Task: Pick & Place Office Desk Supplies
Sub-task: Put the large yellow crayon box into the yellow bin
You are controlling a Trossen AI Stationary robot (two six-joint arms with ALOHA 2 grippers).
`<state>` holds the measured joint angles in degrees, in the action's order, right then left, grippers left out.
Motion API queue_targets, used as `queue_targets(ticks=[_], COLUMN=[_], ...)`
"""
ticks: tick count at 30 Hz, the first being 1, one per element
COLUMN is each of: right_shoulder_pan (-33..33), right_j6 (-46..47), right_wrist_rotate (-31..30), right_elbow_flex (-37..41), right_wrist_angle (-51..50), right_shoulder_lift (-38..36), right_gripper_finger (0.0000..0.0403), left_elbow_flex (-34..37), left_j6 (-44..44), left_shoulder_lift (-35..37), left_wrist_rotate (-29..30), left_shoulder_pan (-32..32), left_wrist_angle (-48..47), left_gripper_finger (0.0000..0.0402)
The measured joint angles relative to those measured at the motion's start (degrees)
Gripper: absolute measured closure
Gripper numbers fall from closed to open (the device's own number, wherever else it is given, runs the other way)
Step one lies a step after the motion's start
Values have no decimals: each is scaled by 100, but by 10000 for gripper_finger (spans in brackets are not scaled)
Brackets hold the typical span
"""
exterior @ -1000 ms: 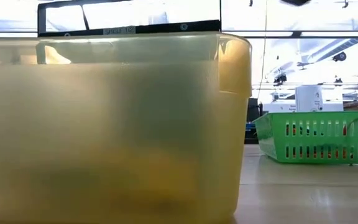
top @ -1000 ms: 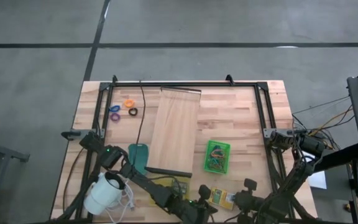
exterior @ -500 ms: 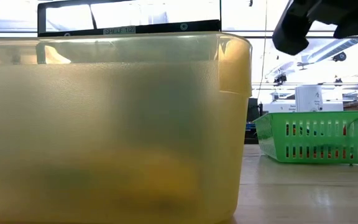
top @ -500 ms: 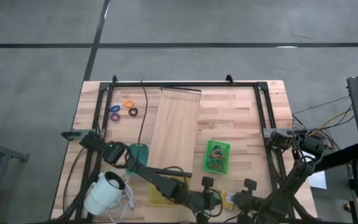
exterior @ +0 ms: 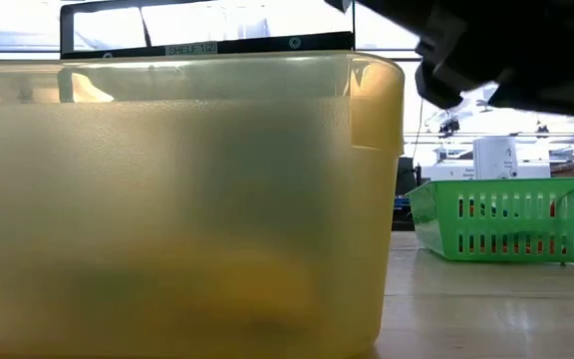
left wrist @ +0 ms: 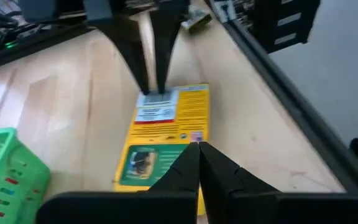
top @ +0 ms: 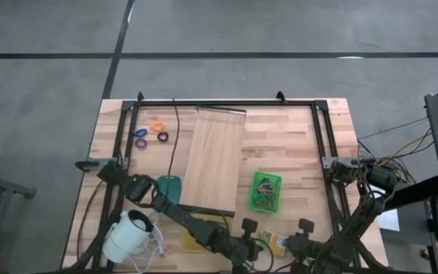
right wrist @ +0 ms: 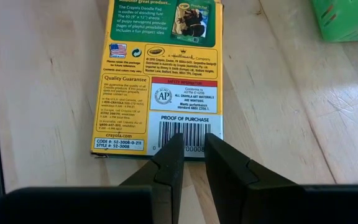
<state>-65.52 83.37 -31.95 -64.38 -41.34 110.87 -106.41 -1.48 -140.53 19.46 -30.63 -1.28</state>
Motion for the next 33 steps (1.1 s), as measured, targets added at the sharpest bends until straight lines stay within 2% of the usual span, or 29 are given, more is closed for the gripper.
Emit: queue_targets(ticks=[8,33], right_shoulder_pan=[0,7], right_j6=[-2,4], right_wrist_rotate=[-8,73], right_elbow_flex=[0,-271], right_wrist_angle=[-2,24], right_shoulder_lift=[0,15], right_gripper_finger=[339,339], left_elbow_flex=[0,-7], left_j6=[4,7], left_shoulder_lift=[2,2], left_wrist_rotate=[-2,-4], left_shoulder_pan=[6,2], left_wrist_angle=[-747,-739], left_gripper_finger=[392,392])
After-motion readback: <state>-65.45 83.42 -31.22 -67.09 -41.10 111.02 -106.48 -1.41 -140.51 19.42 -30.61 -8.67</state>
